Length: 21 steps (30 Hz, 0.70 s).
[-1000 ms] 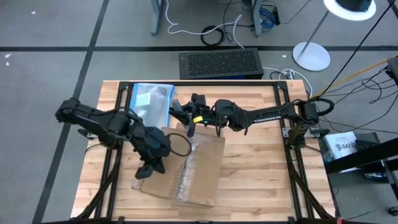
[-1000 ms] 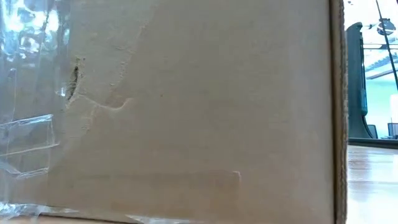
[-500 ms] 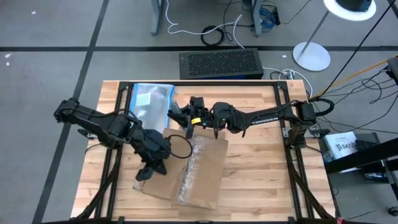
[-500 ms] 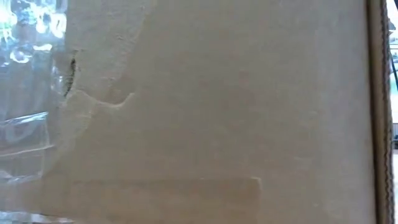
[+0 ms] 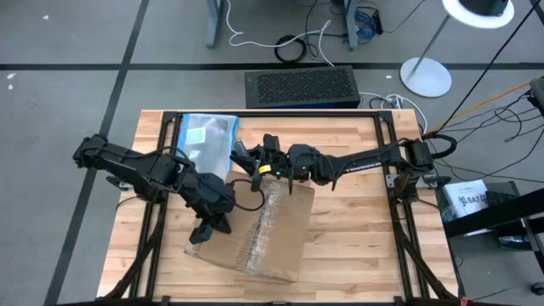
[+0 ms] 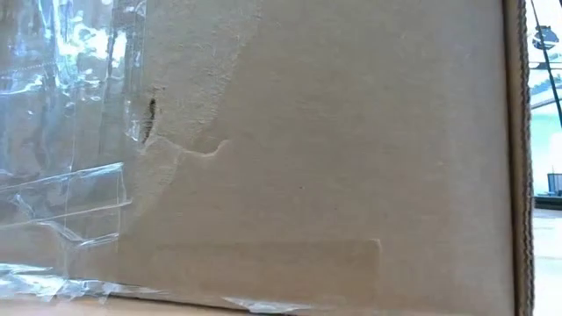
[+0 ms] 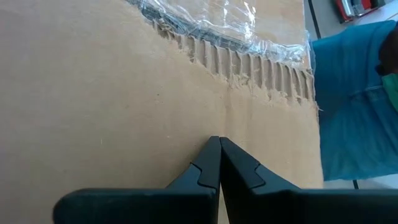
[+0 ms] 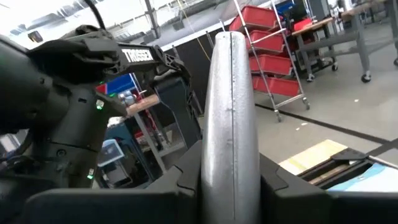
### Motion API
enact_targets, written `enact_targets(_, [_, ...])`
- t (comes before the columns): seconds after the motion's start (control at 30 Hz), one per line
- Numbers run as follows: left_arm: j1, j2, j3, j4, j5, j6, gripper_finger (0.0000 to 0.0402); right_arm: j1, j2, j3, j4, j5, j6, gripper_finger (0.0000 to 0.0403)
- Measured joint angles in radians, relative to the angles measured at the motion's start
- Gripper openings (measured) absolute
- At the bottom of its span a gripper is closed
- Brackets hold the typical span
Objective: Unpack boxes
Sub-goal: Break down box until it is fully flat
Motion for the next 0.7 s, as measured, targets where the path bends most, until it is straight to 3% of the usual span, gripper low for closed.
enact_targets(0.7, [-0.001,0.001,-0.001,-0.002,-0.002,-0.001,0.001,-0.028,0.002,-0.003,0.047,0.01,-0.077,0.0063])
